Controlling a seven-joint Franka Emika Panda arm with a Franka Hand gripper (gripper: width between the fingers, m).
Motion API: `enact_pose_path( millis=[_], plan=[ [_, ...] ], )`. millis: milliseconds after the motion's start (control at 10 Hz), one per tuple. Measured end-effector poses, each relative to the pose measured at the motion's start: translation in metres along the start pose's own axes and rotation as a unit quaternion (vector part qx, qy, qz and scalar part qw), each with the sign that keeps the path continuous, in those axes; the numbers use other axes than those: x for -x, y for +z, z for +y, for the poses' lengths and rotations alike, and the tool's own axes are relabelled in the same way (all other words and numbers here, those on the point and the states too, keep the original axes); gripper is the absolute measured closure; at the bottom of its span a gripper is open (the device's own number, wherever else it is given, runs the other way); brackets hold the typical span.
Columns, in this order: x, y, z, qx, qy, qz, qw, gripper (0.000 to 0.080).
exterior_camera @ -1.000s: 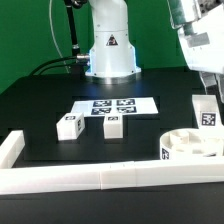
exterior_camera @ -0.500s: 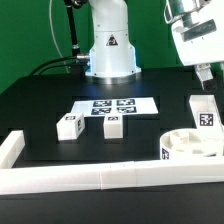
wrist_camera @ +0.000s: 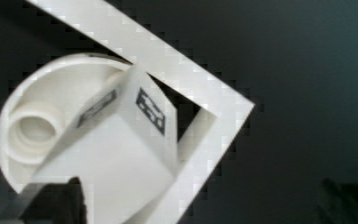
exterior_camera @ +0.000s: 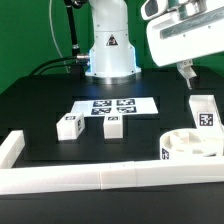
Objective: Assemble stool
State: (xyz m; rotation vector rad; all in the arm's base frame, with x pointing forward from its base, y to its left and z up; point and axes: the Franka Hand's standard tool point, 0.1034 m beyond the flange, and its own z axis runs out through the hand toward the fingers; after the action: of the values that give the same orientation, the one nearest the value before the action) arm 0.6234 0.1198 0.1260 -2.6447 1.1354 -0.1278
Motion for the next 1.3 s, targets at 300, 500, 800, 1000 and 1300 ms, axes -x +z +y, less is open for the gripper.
enact_pose_path(
  millis=[300,500,800,1000,1300],
  plan=[
    [-0.006,-0.004,-0.003,0.001,-0.103,0.000,0.995,0.0150],
    [-0.006,-0.004,-0.002,0.002,-0.161,0.000,0.987,0.0150],
    [-0.008,-0.004,-0.001,0.023,-0.358,0.004,0.933,0.0150],
    [-0.007,0.008,-0.005,0.044,-0.488,-0.006,0.872,0.0150],
    [-0.012,0.010,-0.003,0.046,-0.582,-0.009,0.812,0.0150]
  ],
)
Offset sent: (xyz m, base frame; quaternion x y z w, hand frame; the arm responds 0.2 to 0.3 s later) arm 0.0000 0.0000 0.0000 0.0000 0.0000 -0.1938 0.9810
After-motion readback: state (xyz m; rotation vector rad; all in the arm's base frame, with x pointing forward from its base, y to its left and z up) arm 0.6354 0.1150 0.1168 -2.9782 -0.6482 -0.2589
